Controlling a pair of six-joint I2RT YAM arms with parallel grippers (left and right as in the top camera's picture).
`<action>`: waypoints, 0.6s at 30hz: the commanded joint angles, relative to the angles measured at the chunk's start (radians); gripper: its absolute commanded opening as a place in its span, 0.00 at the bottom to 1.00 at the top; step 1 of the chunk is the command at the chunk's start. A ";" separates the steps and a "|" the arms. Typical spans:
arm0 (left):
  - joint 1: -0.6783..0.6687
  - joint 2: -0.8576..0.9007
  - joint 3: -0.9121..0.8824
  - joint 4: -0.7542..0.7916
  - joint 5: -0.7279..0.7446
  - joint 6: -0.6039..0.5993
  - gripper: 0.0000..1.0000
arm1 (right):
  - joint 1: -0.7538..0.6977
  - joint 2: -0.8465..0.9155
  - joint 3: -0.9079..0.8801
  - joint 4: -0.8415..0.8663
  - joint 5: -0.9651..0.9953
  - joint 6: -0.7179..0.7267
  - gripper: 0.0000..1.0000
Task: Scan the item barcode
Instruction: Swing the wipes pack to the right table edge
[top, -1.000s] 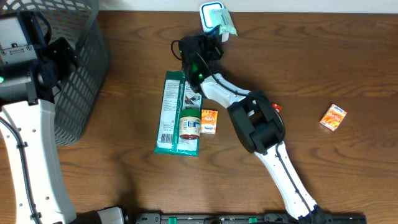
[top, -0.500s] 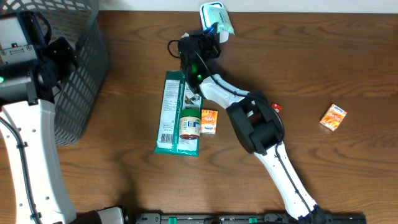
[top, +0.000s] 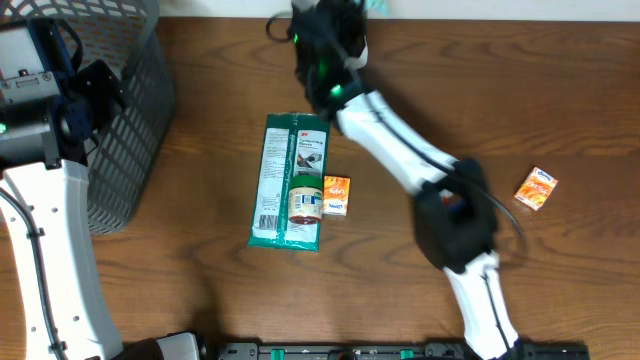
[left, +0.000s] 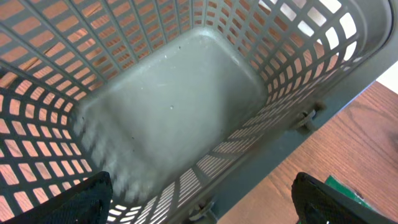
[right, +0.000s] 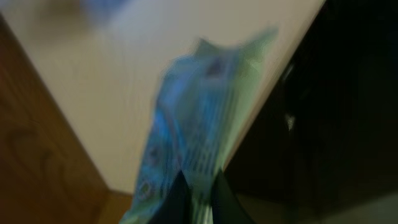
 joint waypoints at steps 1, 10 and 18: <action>0.005 -0.001 0.006 0.000 -0.013 0.010 0.92 | -0.017 -0.181 0.011 -0.288 -0.170 0.479 0.01; 0.005 -0.001 0.006 0.000 -0.013 0.010 0.92 | -0.281 -0.465 0.011 -0.872 -0.869 1.237 0.01; 0.005 -0.001 0.006 0.000 -0.013 0.010 0.92 | -0.686 -0.451 -0.005 -1.175 -1.226 1.471 0.01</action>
